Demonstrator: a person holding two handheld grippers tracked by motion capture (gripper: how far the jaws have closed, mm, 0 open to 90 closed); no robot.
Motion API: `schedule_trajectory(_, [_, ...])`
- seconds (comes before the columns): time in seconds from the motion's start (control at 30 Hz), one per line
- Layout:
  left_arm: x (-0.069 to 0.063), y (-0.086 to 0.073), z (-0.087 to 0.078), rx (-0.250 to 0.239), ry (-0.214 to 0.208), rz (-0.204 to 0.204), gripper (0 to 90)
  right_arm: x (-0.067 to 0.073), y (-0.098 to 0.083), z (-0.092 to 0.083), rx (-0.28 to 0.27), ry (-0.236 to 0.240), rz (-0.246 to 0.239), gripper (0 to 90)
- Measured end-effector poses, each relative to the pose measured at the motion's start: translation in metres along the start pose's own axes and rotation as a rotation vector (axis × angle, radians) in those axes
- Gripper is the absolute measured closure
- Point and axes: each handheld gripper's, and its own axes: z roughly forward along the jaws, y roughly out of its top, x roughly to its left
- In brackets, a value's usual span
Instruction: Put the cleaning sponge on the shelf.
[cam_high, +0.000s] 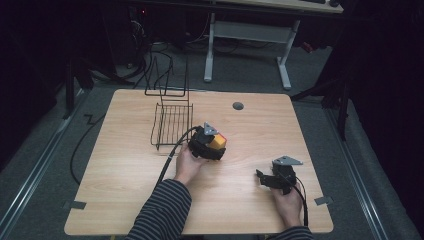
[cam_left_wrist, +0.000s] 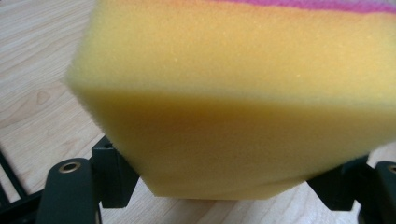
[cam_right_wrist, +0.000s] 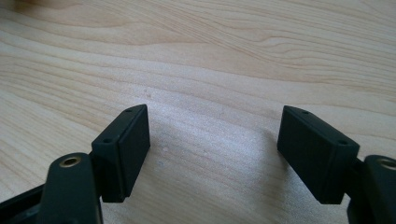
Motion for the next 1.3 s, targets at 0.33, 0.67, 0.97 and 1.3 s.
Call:
schedule_trajectory(0.33, [0.002, 0.003, -0.016, -0.011, -0.007, 0.001, 24.1, 0.0, 0.0, 0.0, 0.0, 0.0, 0.0, 25.6])
schedule_trajectory(0.67, [0.006, 0.002, -0.028, -0.017, -0.002, 0.006, 24.1, 0.0, 0.0, 0.0, 0.0, 0.0, 0.0, 25.6])
schedule_trajectory(0.97, [0.011, 0.002, -0.039, -0.028, 0.01, 0.005, 24.2, 0.0, 0.0, 0.0, 0.0, 0.0, 0.0, 25.6])
schedule_trajectory(1.3, [0.019, 0.0, -0.05, -0.041, 0.02, -0.014, 24.2, 0.0, 0.0, 0.0, 0.0, 0.0, 0.0, 25.6])
